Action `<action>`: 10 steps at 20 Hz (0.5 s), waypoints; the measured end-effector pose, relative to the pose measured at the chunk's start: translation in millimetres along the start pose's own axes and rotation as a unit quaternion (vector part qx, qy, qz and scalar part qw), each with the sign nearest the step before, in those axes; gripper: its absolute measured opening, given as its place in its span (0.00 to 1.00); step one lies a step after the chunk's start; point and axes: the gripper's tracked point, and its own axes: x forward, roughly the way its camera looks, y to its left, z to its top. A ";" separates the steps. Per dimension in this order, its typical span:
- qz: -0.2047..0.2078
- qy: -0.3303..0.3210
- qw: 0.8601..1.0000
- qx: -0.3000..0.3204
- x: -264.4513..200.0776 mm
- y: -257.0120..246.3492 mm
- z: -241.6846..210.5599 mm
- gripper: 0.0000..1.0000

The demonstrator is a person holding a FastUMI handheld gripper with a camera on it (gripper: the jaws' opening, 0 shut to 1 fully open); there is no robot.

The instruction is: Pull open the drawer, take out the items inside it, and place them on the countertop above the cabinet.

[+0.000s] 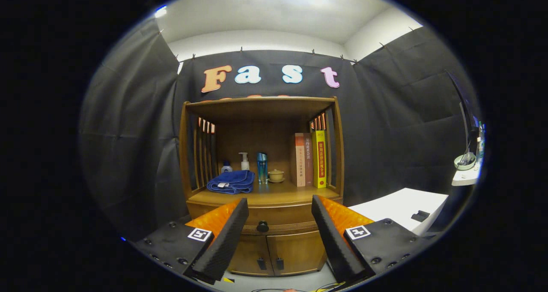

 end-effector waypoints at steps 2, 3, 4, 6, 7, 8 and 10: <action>-0.001 -0.006 1.000 -0.006 1.9 -0.2 3.3 0.98; -0.006 -0.007 1.000 -0.007 1.2 -4.9 4.7 0.98; -0.006 -0.007 1.000 -0.004 -0.5 -4.6 3.7 0.98; 0.004 0.000 1.000 -0.002 0.6 2.3 -1.6 0.98; 0.002 -0.004 1.000 -0.005 0.7 0.9 1.8 0.98; -0.005 -0.006 1.000 -0.008 1.5 -4.8 3.3 0.98; -0.007 -0.005 1.000 -0.003 0.0 -6.4 0.2 0.98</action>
